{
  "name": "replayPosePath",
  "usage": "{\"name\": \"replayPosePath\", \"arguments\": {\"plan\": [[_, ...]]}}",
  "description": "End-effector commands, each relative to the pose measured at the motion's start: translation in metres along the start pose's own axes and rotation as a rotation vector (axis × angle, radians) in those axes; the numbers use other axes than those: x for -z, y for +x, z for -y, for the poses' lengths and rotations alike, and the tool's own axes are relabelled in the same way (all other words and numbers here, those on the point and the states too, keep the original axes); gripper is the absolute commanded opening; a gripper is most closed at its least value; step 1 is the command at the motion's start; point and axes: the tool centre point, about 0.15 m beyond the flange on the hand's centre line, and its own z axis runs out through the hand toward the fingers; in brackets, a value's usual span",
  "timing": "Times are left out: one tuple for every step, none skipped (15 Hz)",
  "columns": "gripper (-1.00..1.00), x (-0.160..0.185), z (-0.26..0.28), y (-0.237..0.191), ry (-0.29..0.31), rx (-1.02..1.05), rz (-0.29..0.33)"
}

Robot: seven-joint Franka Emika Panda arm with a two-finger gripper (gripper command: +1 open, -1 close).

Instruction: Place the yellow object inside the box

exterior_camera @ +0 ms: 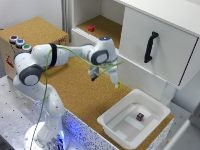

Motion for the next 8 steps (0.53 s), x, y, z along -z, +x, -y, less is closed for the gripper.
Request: {"name": "replayPosePath", "arguments": {"plan": [[-1.0, -0.094, -0.04, 0.01, 0.032, -0.08, 0.115], [-1.0, -0.108, -0.042, 0.008, 0.043, -0.117, 0.142], [-1.0, -0.12, -0.043, 0.006, 0.054, -0.146, 0.158], [-1.0, -0.127, -0.042, 0.006, 0.06, -0.163, 0.167], [-1.0, -0.138, -0.038, 0.008, 0.084, -0.182, 0.176], [-1.0, -0.145, -0.033, 0.012, 0.08, -0.202, 0.172], [-1.0, -0.152, -0.026, 0.02, 0.093, -0.239, 0.167], [-1.0, -0.157, -0.019, 0.026, 0.101, -0.262, 0.159]]}}
